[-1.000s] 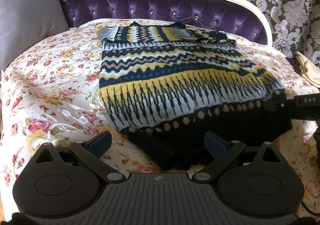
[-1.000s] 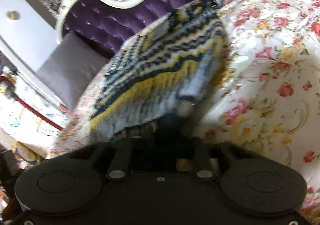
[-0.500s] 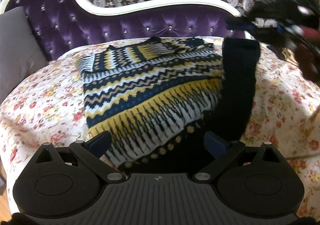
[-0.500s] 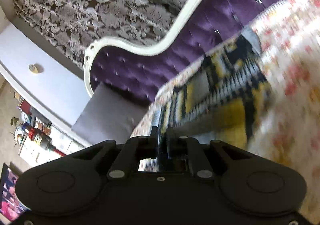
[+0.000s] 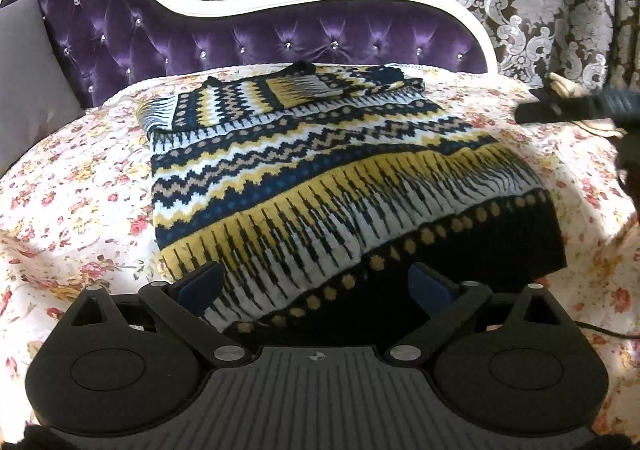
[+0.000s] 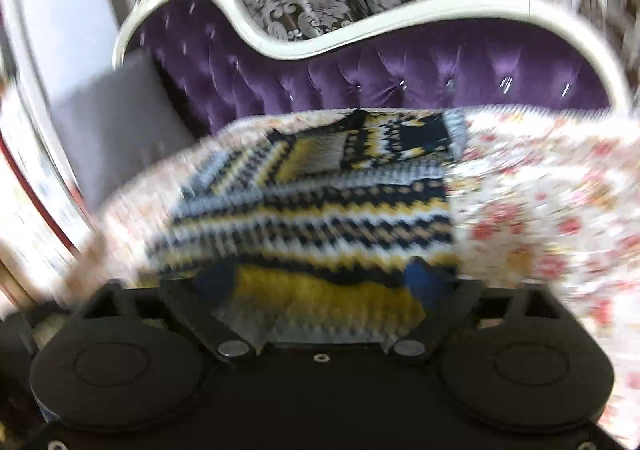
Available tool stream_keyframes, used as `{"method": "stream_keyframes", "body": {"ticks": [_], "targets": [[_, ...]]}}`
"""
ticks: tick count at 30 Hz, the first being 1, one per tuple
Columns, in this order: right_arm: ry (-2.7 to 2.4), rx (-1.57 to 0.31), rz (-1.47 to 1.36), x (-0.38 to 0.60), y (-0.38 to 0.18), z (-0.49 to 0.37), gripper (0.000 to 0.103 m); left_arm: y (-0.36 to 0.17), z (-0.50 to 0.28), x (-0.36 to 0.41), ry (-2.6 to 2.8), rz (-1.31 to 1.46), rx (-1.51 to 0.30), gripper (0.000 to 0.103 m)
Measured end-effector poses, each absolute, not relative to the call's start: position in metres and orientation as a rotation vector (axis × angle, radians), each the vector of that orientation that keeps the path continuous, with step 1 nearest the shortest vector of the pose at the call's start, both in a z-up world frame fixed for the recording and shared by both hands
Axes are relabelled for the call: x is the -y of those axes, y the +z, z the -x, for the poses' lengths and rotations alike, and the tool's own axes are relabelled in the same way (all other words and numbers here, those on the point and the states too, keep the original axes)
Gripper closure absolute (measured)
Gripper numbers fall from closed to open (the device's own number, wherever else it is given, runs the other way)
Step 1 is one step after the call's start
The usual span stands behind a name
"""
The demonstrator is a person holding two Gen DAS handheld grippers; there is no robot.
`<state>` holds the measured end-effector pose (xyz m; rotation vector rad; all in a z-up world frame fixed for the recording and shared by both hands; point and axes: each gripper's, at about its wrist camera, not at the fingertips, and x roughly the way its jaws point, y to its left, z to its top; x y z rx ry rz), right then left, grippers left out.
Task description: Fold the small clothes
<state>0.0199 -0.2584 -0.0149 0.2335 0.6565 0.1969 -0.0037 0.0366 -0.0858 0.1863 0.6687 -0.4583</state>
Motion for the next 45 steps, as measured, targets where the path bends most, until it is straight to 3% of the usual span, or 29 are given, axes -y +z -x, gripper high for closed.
{"method": "stream_keyframes", "body": {"ticks": [4, 7, 8, 11, 15, 19, 21, 24, 39, 45], "targets": [[-0.012, -0.579, -0.106, 0.237, -0.007, 0.018, 0.000, -0.086, 0.006, -0.033, -0.461, -0.187, -0.668, 0.003], [-0.203, -0.652, -0.052, 0.229, -0.015, 0.023, 0.000, -0.086, 0.009, -0.031, -0.466, -0.189, -0.669, 0.003], [-0.158, -0.688, -0.065, 0.232, -0.019, 0.022, 0.003, -0.086, 0.010, -0.030, -0.466, -0.193, -0.669, 0.003], [-0.057, -0.789, -0.246, 0.252, -0.032, 0.016, 0.032, -0.086, 0.014, -0.030, -0.462, -0.201, -0.668, 0.003], [-0.034, -0.905, -0.373, 0.269, -0.055, 0.015, 0.038, -0.085, 0.014, -0.034, -0.449, -0.192, -0.673, 0.003], [-0.023, -0.900, -0.358, 0.268, -0.057, 0.020, 0.042, -0.084, 0.013, -0.036, -0.441, -0.188, -0.675, 0.003], [0.026, -0.907, -0.385, 0.270, -0.059, 0.021, 0.078, -0.084, 0.013, -0.037, -0.442, -0.188, -0.678, 0.003], [0.048, -0.927, -0.412, 0.267, -0.065, 0.014, 0.087, -0.084, 0.013, -0.037, -0.445, -0.191, -0.677, 0.003], [0.215, -0.711, -0.838, 0.298, -0.008, -0.054, 0.090, -0.082, 0.009, -0.035, -0.499, -0.262, -0.654, 0.003], [0.205, -0.672, -0.876, 0.293, -0.003, -0.092, 0.090, -0.096, 0.012, -0.011, -0.586, -0.460, -0.663, 0.003]]}}
